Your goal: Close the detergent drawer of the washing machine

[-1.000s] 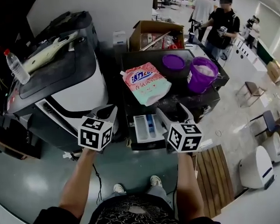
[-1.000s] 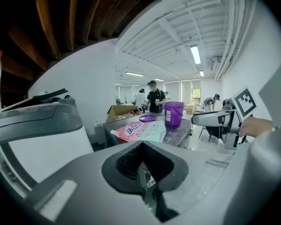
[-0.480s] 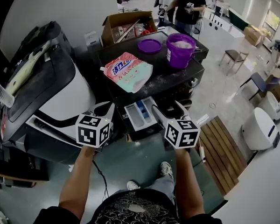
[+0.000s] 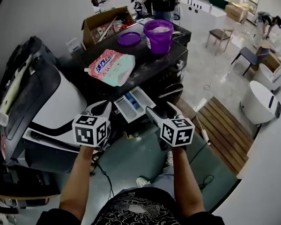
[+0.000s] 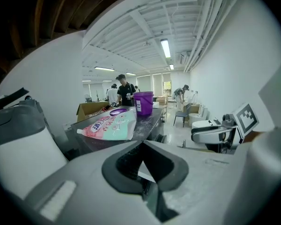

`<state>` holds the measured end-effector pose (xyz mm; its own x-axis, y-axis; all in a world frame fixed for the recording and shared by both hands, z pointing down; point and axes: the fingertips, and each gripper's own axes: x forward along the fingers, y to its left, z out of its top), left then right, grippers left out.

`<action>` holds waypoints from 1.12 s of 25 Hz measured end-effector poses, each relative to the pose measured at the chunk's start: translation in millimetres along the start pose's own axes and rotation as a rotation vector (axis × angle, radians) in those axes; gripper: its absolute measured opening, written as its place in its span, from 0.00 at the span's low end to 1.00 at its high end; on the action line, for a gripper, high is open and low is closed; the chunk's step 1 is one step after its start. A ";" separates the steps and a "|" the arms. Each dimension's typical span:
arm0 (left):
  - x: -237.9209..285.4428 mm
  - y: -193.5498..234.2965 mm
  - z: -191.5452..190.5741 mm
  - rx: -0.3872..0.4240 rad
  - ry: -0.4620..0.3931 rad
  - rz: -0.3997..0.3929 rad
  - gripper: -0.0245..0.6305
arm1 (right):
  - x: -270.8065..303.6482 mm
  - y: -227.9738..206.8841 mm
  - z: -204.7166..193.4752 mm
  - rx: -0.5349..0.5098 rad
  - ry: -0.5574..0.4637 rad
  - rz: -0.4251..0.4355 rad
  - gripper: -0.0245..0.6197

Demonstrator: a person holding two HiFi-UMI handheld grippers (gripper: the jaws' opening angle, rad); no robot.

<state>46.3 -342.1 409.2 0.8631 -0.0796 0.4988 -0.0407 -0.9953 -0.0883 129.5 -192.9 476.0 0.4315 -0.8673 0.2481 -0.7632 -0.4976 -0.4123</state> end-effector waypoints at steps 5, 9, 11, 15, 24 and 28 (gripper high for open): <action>0.2 -8.2 -5.9 0.020 0.006 -0.015 0.04 | -1.7 -0.8 -28.1 0.066 -0.003 0.003 0.60; -4.4 -12.8 -18.8 0.033 0.029 -0.026 0.04 | 1.9 4.5 -52.3 0.115 -0.004 0.028 0.60; -4.4 -16.4 -27.1 0.047 0.044 -0.035 0.04 | 4.3 4.5 -63.6 0.149 -0.009 0.034 0.60; 1.2 -21.4 -46.0 0.064 0.080 -0.050 0.04 | 10.3 1.8 -89.1 0.219 -0.007 0.039 0.60; 9.1 -19.2 -50.1 0.050 0.063 -0.050 0.04 | 21.7 -6.5 -116.9 0.314 -0.029 0.060 0.60; 7.9 -12.1 -63.5 0.045 0.085 -0.041 0.04 | 26.4 -4.6 -121.4 0.360 -0.057 0.103 0.60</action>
<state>21.6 -334.3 469.0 0.8179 -0.0451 0.5735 0.0179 -0.9944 -0.1038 86.1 -212.2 590.8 0.3952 -0.9071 0.1446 -0.5904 -0.3715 -0.7165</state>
